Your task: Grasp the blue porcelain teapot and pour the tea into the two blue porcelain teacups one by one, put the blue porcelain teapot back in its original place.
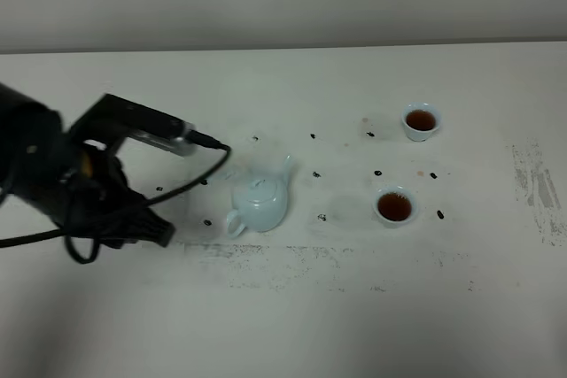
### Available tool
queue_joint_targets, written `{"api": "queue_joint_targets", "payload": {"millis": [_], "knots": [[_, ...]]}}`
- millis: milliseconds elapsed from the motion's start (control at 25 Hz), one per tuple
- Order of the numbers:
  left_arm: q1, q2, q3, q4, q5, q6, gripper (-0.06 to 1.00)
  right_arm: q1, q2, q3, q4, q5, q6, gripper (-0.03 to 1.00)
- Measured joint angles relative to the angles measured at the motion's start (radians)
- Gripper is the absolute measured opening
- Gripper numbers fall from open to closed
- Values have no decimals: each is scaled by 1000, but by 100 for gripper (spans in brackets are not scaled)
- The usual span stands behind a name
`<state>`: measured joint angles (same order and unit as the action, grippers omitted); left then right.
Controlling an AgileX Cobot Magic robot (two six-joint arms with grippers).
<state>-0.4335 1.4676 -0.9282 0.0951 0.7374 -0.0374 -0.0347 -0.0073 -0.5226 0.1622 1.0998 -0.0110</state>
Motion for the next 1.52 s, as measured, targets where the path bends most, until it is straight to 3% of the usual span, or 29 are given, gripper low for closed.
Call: {"api": "queue_joint_targets", "payload": {"millis": [160, 400, 600, 720, 920, 1160, 1520], "knots": [[138, -259, 75, 3, 19, 0, 36, 0, 0, 0, 0, 0, 0, 41], [331, -606, 180, 7, 193, -4, 36, 0, 0, 0, 0, 0, 0, 41], [504, -870, 288, 2, 282, -3, 36, 0, 0, 0, 0, 0, 0, 41], [568, -999, 326, -27, 309, -3, 36, 0, 0, 0, 0, 0, 0, 41], [612, -1164, 409, -64, 317, 7, 36, 0, 0, 0, 0, 0, 0, 41], [612, -1287, 471, -172, 322, 110, 36, 0, 0, 0, 0, 0, 0, 41], [570, -1444, 472, -173, 323, 127, 36, 0, 0, 0, 0, 0, 0, 41]]}}
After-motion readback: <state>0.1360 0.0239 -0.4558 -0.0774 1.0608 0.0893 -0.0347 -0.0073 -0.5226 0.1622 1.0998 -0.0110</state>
